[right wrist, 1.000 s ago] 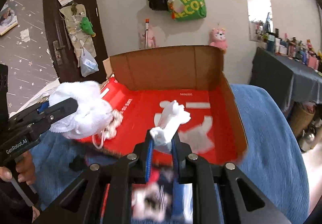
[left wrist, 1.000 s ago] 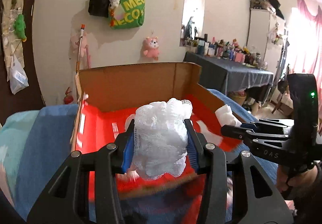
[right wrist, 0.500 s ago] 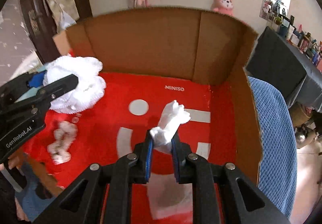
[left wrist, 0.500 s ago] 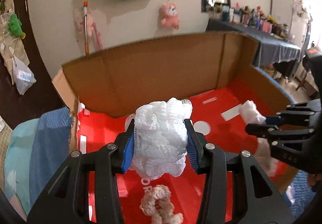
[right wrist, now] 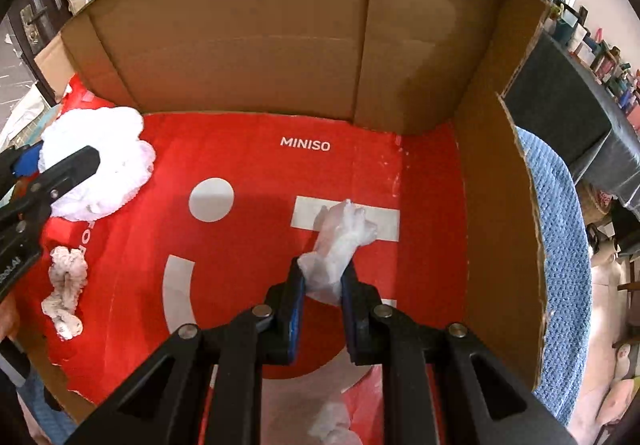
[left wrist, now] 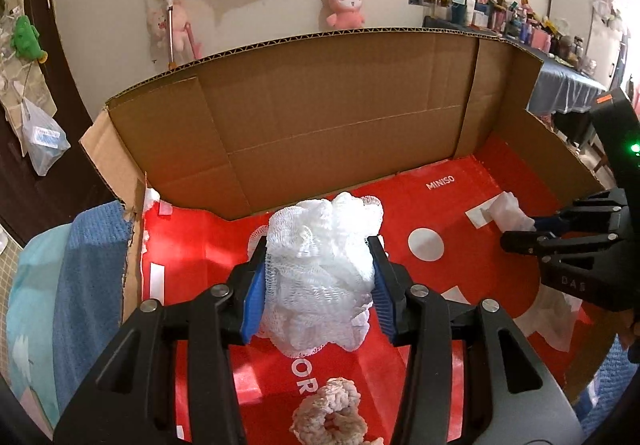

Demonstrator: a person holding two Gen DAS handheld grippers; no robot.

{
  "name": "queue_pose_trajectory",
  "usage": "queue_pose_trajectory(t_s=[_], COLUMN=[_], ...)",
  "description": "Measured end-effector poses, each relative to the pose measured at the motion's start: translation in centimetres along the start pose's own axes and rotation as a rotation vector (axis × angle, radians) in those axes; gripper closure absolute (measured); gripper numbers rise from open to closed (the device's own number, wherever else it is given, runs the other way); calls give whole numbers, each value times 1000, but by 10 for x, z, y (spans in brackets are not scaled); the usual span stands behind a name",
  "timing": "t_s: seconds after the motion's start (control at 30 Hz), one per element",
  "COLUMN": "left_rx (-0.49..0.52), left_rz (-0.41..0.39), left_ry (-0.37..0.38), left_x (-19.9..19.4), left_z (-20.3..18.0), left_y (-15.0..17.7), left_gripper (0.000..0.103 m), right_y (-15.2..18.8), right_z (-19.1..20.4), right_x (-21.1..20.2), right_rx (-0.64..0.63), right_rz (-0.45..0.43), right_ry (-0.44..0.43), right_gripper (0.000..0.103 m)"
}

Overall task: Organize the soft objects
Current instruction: 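Carry the bath puff and tissue into the box and lower them onto the red paper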

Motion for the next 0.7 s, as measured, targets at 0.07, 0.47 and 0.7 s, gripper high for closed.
queue_pose_trajectory(t_s=[0.07,0.47,0.7], left_rx=[4,13,18], left_rz=[2,13,13], left_ry=[1,10,15], left_x=[0,3,3], left_z=[-1,-2,-4], left_y=[0,-1,0], left_gripper=[57,44,36], right_y=[-2,-5,-10], right_z=[-2,-12,-14], right_x=[4,4,0], right_rx=[3,21,20], right_rz=[3,13,21], right_ry=[-1,-23,-30], right_gripper=[84,81,69])
Point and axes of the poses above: each gripper's, at about its wrist camera, not at the fingertips, and x roughly the way its jaws point, z to its left, y to its underside, the point moved 6 cm from there along x, roughly the way its jaws point, and after that the axes turned 6 degrees about z, right-handed, at the moved point
